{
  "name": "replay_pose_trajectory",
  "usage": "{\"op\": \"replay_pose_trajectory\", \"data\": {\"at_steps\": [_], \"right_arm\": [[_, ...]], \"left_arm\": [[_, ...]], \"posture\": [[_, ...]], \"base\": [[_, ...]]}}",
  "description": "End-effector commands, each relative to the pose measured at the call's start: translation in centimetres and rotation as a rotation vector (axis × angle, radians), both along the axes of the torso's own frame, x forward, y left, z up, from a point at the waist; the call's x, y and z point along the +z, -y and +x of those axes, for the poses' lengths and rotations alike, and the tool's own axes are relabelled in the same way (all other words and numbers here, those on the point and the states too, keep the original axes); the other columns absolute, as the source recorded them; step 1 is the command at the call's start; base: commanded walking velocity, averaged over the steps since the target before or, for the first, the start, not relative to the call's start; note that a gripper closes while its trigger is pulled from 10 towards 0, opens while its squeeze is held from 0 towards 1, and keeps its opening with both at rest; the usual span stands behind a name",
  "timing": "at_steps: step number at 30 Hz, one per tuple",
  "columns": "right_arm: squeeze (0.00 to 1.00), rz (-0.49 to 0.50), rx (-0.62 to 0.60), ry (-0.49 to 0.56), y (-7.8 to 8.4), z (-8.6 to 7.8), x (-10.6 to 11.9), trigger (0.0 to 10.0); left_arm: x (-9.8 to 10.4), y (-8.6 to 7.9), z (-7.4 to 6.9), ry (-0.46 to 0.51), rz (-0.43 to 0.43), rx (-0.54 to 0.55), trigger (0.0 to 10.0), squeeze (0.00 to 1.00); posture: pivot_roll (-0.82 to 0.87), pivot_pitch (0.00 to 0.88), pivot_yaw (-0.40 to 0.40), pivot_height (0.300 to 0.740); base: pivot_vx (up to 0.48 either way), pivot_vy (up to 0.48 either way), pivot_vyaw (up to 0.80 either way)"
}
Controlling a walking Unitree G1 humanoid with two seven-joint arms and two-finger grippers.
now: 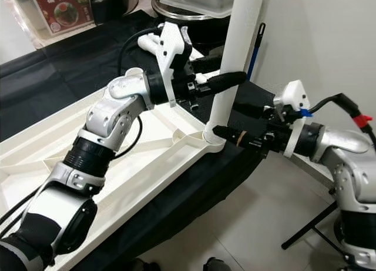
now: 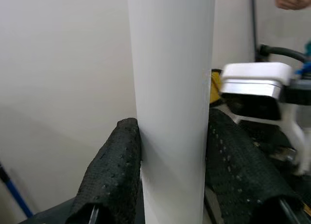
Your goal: Building children table
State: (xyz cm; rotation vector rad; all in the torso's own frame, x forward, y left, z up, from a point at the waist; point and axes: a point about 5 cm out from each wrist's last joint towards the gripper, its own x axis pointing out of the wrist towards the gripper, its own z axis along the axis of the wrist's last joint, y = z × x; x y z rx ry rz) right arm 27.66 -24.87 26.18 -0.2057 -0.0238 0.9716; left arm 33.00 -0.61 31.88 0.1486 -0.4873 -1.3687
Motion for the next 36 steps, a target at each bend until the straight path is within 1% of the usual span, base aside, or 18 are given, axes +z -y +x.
{"op": "replay_pose_trajectory", "data": {"at_steps": [1,4,5,15,16,17,19,20,21,22,28,29,30,31,32,34,35,36], "right_arm": [[0.0,-0.002,0.026,0.017,-0.1,-0.1,0.3,10.0],[0.0,0.004,0.037,0.02,-0.4,0.1,0.3,10.0],[0.0,0.005,0.04,0.021,-0.5,0.1,0.2,10.0],[0.0,0.017,0.068,0.018,-1.0,0.2,0.0,10.0],[0.0,0.02,0.074,0.018,-1.0,0.2,0.0,10.0],[0.0,0.023,0.079,0.018,-1.0,0.2,0.1,10.0],[0.0,0.024,0.082,0.02,-0.8,0.2,0.2,10.0],[0.0,0.026,0.078,0.029,-0.5,0.2,0.5,10.0],[0.0,0.026,0.078,0.029,-0.5,0.2,0.5,10.0],[0.0,0.029,0.067,0.039,-0.4,0.3,0.7,10.0],[0.0,0.024,0.032,0.074,0.2,0.5,1.1,10.0],[0.0,0.019,0.016,0.088,0.4,0.7,1.2,6.2],[0.0,0.019,0.016,0.088,0.4,0.7,1.2,6.2],[0.0,0.019,0.002,0.101,0.5,0.9,1.3,4.7],[0.0,0.02,-0.005,0.106,0.6,1.0,1.3,1.8],[0.0,0.008,-0.004,0.105,0.6,1.1,1.2,1.8],[0.0,0.001,-0.002,0.102,0.6,1.1,1.1,0.0],[0.0,0.001,-0.002,0.102,0.6,1.1,1.1,0.0]], "left_arm": [[0.3,0.5,-0.4,0.012,0.014,-0.069,0.9,0.0],[0.4,1.0,-0.6,0.034,0.068,-0.116,1.1,0.0],[0.6,1.2,-0.5,0.037,0.077,-0.127,2.1,0.0],[1.0,2.0,-0.2,0.035,0.114,-0.172,3.2,0.0],[1.0,2.1,-0.1,0.033,0.119,-0.176,3.8,0.0],[1.1,2.2,0.1,0.03,0.124,-0.179,7.1,0.0],[1.2,2.3,0.2,0.027,0.128,-0.179,7.4,0.0],[1.4,2.2,0.6,0.024,0.13,-0.172,8.5,0.0],[1.4,2.2,0.6,0.024,0.13,-0.172,8.5,0.0],[1.4,2.1,0.7,0.022,0.129,-0.164,9.7,0.0],[1.5,1.6,1.3,0.012,0.123,-0.149,10.0,0.0],[1.4,1.5,1.5,0.008,0.121,-0.142,10.0,0.0],[1.4,1.5,1.5,0.008,0.121,-0.142,10.0,0.0],[1.3,1.3,1.6,0.004,0.12,-0.136,10.0,0.0],[1.3,1.2,1.7,0.001,0.118,-0.133,10.0,0.0],[1.2,1.1,1.8,-0.002,0.117,-0.129,10.0,0.0],[1.2,1.0,2.0,-0.005,0.115,-0.123,10.0,0.0],[1.2,1.0,2.0,-0.005,0.115,-0.123,10.0,0.0]], "posture": [[-0.09,0.145,0.063,0.74],[-0.09,0.146,0.065,0.74],[-0.09,0.148,0.069,0.74],[-0.09,0.151,0.075,0.74],[-0.09,0.151,0.075,0.74],[-0.09,0.153,0.077,0.74],[-0.09,0.154,0.076,0.74],[-0.09,0.154,0.077,0.74],[-0.09,0.154,0.077,0.74],[-0.09,0.155,0.077,0.74],[-0.09,0.155,0.077,0.74],[-0.09,0.156,0.078,0.74],[-0.09,0.156,0.078,0.74],[-0.09,0.156,0.077,0.74],[-0.09,0.157,0.077,0.74],[-0.09,0.156,0.076,0.74],[-0.08,0.157,0.075,0.74],[-0.08,0.157,0.075,0.74]], "base": [[0.0,0.0,0.0],[0.0,0.0,0.0],[0.0,0.0,0.0],[0.0,0.0,0.0],[0.0,0.0,0.0],[0.0,0.0,0.0],[0.0,0.0,0.0],[0.0,0.0,0.0],[0.0,0.0,0.0],[0.0,0.0,0.0],[0.0,0.0,0.0],[0.0,0.0,0.0],[0.0,0.0,0.0],[0.0,0.0,0.0],[0.0,0.0,0.0],[0.0,0.0,0.0],[0.0,0.0,0.0],[0.0,0.0,0.0]]}}
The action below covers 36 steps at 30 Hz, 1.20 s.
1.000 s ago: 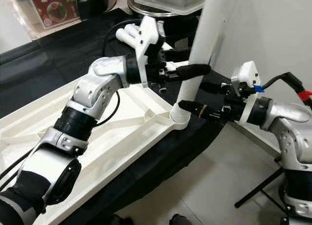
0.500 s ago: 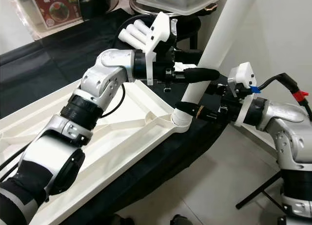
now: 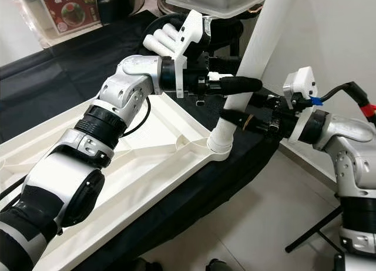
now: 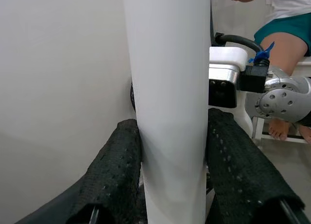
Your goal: Building children table
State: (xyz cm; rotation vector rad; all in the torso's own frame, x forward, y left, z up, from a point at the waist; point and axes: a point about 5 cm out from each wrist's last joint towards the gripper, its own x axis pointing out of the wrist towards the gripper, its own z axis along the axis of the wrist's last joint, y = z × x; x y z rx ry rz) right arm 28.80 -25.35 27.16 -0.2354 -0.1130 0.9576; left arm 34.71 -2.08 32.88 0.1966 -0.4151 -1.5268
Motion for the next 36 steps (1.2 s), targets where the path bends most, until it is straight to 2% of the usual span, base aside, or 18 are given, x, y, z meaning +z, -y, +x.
{"op": "replay_pose_trajectory", "data": {"at_steps": [1,9,14,15,18,22,25,28,31,34,35,36], "right_arm": [[0.0,-0.02,0.003,0.01,0.1,0.0,0.1,0.0],[0.0,-0.031,0.007,0.01,0.1,0.1,0.0,0.0],[0.0,-0.036,-0.023,0.031,-0.3,0.7,-0.2,0.0],[0.0,-0.033,-0.032,0.038,-0.5,0.9,-0.2,0.0],[0.0,-0.035,-0.049,0.049,-0.7,1.2,-0.3,0.0],[0.0,-0.029,-0.071,0.052,-1.0,1.6,-0.7,0.0],[0.0,-0.025,-0.14,0.054,-0.9,2.1,-1.1,0.0],[0.0,-0.02,-0.151,0.056,-0.9,2.2,-1.2,0.0],[0.0,0.024,-0.252,0.055,-0.5,3.0,-1.5,0.0],[0.0,0.034,-0.274,0.054,-0.4,3.1,-1.6,0.0],[0.0,0.042,-0.303,0.048,-0.5,3.4,-1.7,0.0],[0.0,0.042,-0.303,0.048,-0.5,3.4,-1.7,0.0]], "left_arm": [[0.1,-0.6,0.4,0.009,0.003,0.016,10.0,0.0],[0.1,-1.2,0.8,0.003,-0.006,0.04,10.0,0.0],[0.1,-1.6,1.2,-0.001,-0.024,0.087,10.0,0.0],[0.1,-1.7,1.3,-0.008,-0.029,0.094,10.0,1.0],[0.1,-1.9,1.5,-0.015,-0.042,0.109,10.0,1.0],[0.1,-3.1,1.8,-0.013,-0.064,0.131,10.0,1.0],[0.1,-4.6,2.2,-0.011,-0.079,0.171,10.0,1.0],[0.1,-5.0,2.3,-0.012,-0.085,0.182,10.0,1.0],[-0.3,-6.5,2.7,-0.012,-0.094,0.245,10.0,1.0],[-0.5,-6.8,2.8,-0.01,-0.091,0.258,10.0,1.0],[-0.8,-7.0,2.9,-0.006,-0.089,0.276,10.0,0.0],[-0.8,-7.0,2.9,-0.006,-0.089,0.276,10.0,0.0]], "posture": [[-0.08,0.157,0.075,0.74],[-0.09,0.157,0.073,0.74],[-0.08,0.153,0.069,0.74],[-0.09,0.15,0.068,0.74],[-0.08,0.149,0.067,0.74],[-0.09,0.148,0.066,0.74],[-0.08,0.149,0.062,0.74],[-0.08,0.15,0.062,0.74],[-0.07,0.153,0.062,0.74],[-0.08,0.152,0.062,0.74],[-0.08,0.153,0.063,0.74],[-0.08,0.153,0.063,0.74]], "base": [[0.0,0.0,0.0],[0.0,0.0,0.0],[0.0,0.0,0.0],[0.0,0.0,0.0],[0.0,0.0,0.0],[0.0,0.0,0.0],[0.0,0.0,0.0],[0.0,0.0,0.0],[0.0,0.0,0.0],[0.0,0.0,0.0],[0.0,0.0,0.0],[0.0,0.0,0.0]]}}
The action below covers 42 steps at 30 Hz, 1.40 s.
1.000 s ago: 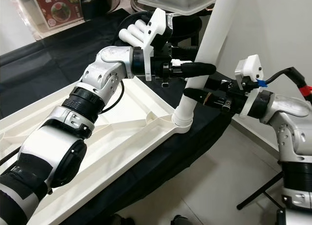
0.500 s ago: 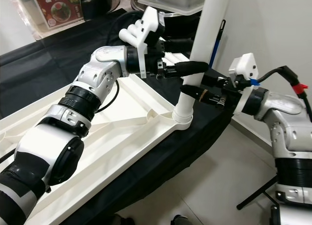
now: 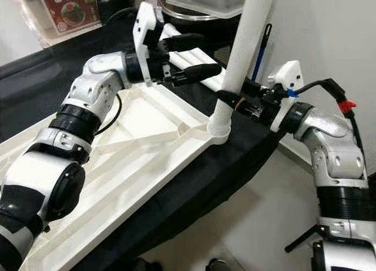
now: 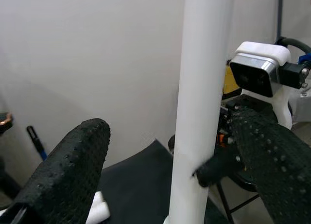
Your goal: Building children table
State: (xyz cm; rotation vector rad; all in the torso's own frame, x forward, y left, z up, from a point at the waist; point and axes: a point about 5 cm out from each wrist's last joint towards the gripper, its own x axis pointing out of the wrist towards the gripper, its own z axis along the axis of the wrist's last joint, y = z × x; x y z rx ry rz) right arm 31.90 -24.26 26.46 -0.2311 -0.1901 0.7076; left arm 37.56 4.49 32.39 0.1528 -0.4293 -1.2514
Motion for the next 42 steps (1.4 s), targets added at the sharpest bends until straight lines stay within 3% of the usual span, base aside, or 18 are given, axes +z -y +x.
{"op": "replay_pose_trajectory", "data": {"at_steps": [1,12,18,19,21,22,25,32,42], "right_arm": [[0.0,-0.002,-0.083,-0.047,0.5,0.4,-1.1,0.0],[0.0,0.014,-0.284,-0.129,-0.9,2.2,-2.9,0.0],[0.0,0.008,-0.328,-0.141,-1.1,2.6,-3.0,0.0],[0.0,0.016,-0.366,-0.164,-1.1,2.8,-3.2,0.0],[0.0,0.016,-0.366,-0.164,-1.1,2.8,-3.2,0.0],[0.0,0.019,-0.392,-0.172,-1.1,2.9,-3.2,0.0],[0.0,0.014,-0.42,-0.202,-1.3,2.9,-3.7,0.0],[0.0,0.036,-0.541,-0.266,-1.5,3.1,-5.1,0.0],[0.0,0.024,-0.57,-0.313,-2.3,3.0,-6.4,0.0]], "left_arm": [[-0.5,-0.6,0.1,0.014,0.011,0.029,10.0,0.0],[-2.6,-0.6,-0.5,-0.017,-0.006,0.047,10.0,0.0],[-4.4,-0.4,-1.0,-0.012,0.058,0.055,10.0,0.0],[-6.1,-0.4,-1.3,0.008,0.148,0.076,10.0,0.0],[-6.1,-0.4,-1.3,0.008,0.148,0.076,10.0,0.0],[-7.3,-0.5,-1.5,0.026,0.215,0.104,10.0,0.0],[-7.9,-0.7,-1.7,0.029,0.237,0.125,10.0,0.0],[-8.5,-0.5,-2.3,0.038,0.233,0.151,10.0,0.0],[-8.9,-0.2,-2.8,0.043,0.214,0.186,10.0,0.0]], "posture": [[-0.08,0.153,0.063,0.74],[-0.08,0.157,0.063,0.74],[-0.08,0.158,0.064,0.74],[-0.07,0.16,0.064,0.74],[-0.07,0.16,0.064,0.74],[-0.07,0.161,0.063,0.74],[-0.08,0.163,0.061,0.74],[-0.08,0.166,0.055,0.74],[-0.08,0.163,0.051,0.74]], "base": [[0.0,0.0,0.0],[0.0,0.0,0.0],[0.0,0.0,0.0],[0.0,0.0,0.0],[0.0,0.0,0.0],[0.0,0.0,0.0],[0.0,0.0,0.0],[0.0,0.0,0.0],[0.0,0.0,0.0]]}}
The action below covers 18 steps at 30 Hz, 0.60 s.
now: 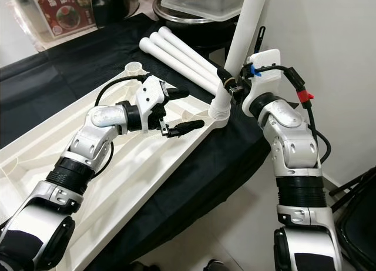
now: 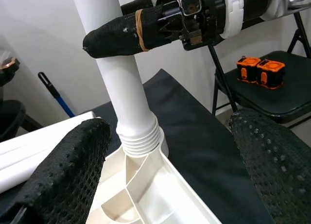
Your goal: Building children table
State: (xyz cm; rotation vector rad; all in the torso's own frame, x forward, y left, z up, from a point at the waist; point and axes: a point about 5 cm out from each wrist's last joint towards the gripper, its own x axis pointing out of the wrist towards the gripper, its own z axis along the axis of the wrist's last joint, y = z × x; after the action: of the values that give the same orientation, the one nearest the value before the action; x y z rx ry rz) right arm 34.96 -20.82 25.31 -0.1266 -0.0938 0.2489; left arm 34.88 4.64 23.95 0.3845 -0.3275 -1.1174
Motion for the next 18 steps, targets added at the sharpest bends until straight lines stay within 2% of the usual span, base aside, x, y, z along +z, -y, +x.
{"op": "replay_pose_trajectory", "data": {"at_steps": [1,6,18], "right_arm": [[0.0,-0.04,-0.108,-0.255,1.17,-0.12,-5.36,0.0],[0.0,-0.046,-0.151,-0.284,1.42,-0.22,-5.91,0.0],[0.0,-0.05,-0.197,-0.273,1.72,-0.1,-5.84,0.0]], "left_arm": [[-0.45,-0.06,-0.1,-0.008,0.011,0.019,10.0,0.0],[-0.25,0.1,-0.3,-0.003,-0.016,0.036,10.0,0.0],[0.06,0.18,-0.44,0.007,-0.048,0.056,10.0,0.0]], "posture": [[-0.08,0.163,0.051,0.74],[-0.08,0.16,0.044,0.74],[-0.08,0.149,0.043,0.74]], "base": [[0.0,0.0,0.0],[0.0,0.0,0.0],[0.0,0.0,0.0]]}}
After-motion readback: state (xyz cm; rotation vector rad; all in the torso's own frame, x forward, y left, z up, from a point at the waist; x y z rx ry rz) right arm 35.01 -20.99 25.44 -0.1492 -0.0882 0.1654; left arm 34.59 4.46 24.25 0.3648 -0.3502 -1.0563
